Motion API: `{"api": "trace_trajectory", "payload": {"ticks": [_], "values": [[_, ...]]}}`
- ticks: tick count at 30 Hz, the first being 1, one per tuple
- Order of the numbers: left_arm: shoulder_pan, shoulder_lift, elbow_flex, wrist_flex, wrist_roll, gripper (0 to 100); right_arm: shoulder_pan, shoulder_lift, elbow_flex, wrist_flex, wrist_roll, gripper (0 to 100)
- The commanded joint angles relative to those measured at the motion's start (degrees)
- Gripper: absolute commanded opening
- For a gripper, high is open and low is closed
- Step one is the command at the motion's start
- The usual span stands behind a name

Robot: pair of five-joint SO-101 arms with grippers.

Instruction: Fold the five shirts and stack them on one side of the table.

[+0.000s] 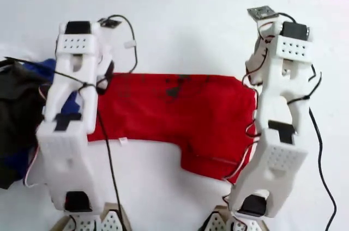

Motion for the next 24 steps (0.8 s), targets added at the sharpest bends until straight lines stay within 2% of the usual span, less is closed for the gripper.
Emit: {"api": "trace_trajectory", "payload": {"ticks": [1,6,12,18,24], "values": [[0.3,-10.5,14.9,-7.9,-0.8,3,0.0,-11.8,11.8,-4.7,2.4,2.0],[0.1,-19.0,34.8,-20.9,-3.0,3,-1.1,-26.8,39.0,-20.6,3.9,1.9],[-0.2,-23.1,46.0,-27.2,-3.0,3,-4.7,-41.1,65.6,-32.0,6.2,1.9],[-0.3,-23.3,53.1,-33.5,-3.0,3,-10.9,-49.2,79.9,-36.1,6.2,1.9],[-0.3,-23.5,56.8,-38.5,-3.0,3,-18.5,-51.1,88.1,-38.9,6.2,1.9]]}}
